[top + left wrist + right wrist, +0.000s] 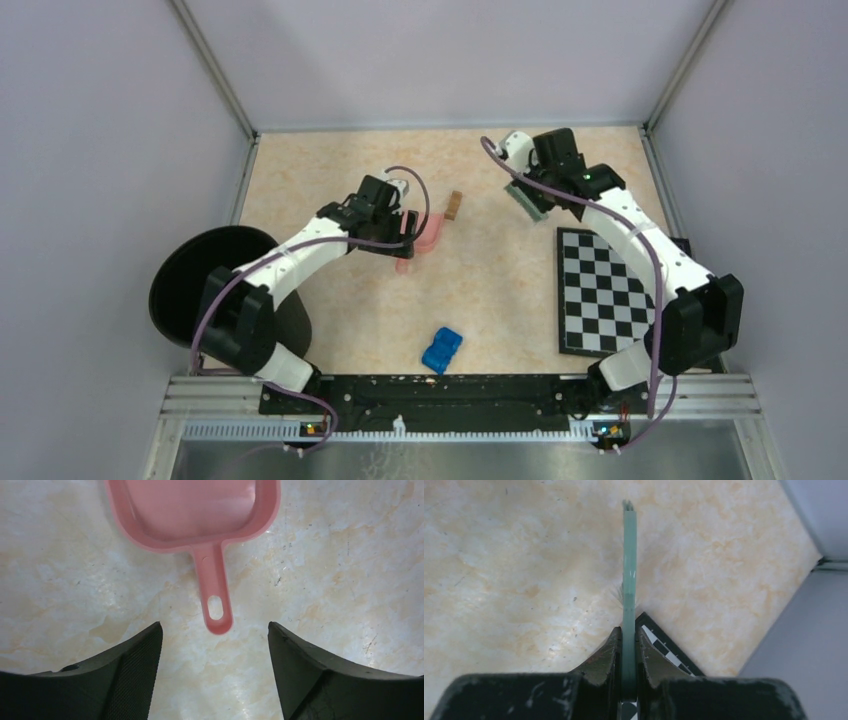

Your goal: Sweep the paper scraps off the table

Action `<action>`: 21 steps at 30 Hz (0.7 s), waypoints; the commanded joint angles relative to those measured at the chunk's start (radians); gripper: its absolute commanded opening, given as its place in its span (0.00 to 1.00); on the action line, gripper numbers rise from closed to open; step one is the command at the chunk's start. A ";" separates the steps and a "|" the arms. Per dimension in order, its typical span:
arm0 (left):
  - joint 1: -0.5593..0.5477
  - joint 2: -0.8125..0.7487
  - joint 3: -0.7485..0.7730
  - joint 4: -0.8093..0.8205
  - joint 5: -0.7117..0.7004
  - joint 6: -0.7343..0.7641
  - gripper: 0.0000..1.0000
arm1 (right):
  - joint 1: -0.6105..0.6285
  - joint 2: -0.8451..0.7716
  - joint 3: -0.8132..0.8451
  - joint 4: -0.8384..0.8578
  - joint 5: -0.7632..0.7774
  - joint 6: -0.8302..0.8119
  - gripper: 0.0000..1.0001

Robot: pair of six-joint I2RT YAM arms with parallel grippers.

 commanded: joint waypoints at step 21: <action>0.004 -0.242 -0.187 0.284 -0.095 0.056 0.99 | 0.386 -0.056 -0.319 0.071 0.162 -0.087 0.41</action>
